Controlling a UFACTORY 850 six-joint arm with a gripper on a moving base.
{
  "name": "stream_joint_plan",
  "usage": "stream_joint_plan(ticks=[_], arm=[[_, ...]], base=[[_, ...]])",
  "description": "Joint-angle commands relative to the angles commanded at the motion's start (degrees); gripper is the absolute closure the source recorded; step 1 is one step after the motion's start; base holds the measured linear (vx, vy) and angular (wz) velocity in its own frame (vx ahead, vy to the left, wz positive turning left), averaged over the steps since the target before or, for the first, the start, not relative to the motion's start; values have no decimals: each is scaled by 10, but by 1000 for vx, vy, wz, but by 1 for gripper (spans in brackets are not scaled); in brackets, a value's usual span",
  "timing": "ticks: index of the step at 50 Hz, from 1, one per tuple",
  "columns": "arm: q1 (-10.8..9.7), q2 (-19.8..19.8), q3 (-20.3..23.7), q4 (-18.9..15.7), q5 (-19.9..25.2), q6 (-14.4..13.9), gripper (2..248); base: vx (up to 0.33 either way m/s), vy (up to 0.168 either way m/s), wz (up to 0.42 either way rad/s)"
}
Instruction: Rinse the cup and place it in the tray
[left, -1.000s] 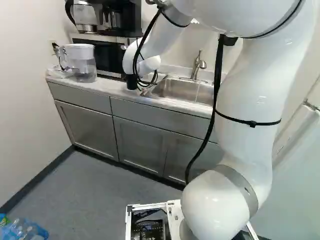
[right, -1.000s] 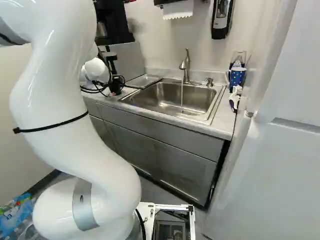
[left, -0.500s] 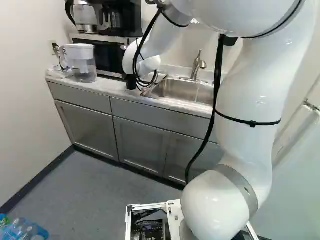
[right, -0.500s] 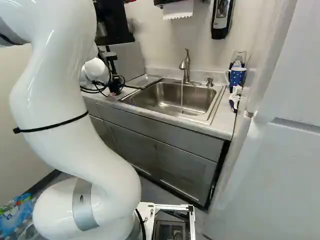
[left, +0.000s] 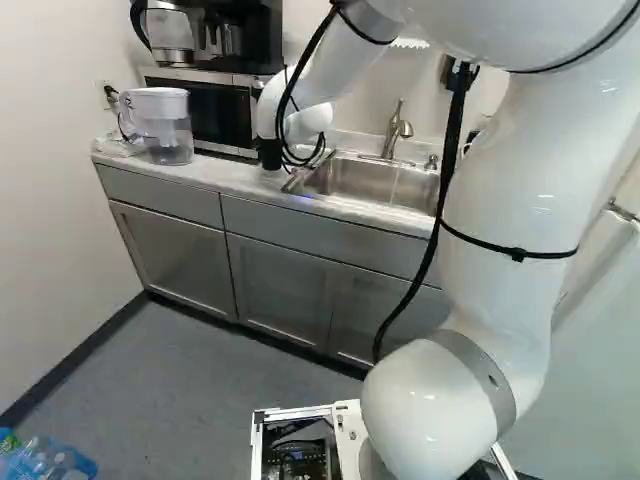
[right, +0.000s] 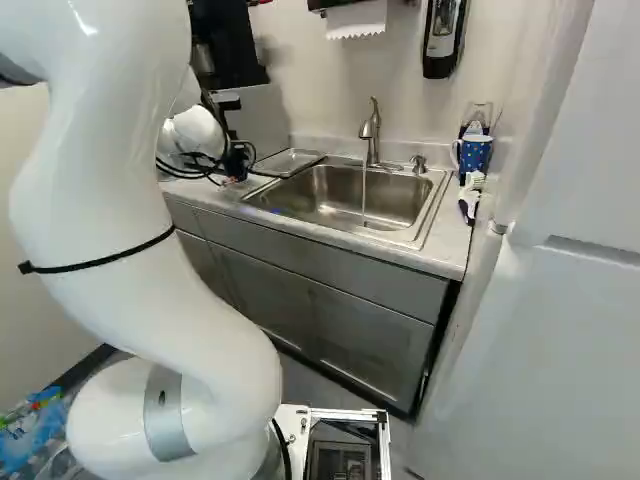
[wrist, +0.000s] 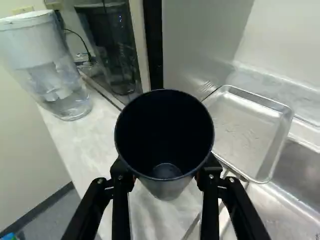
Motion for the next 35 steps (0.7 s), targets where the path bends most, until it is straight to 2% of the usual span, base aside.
stream_joint_plan(ticks=[35], arm=[[-53, -14, -45, 0, 0, 0, 124]], base=[[0, 0, 0]])
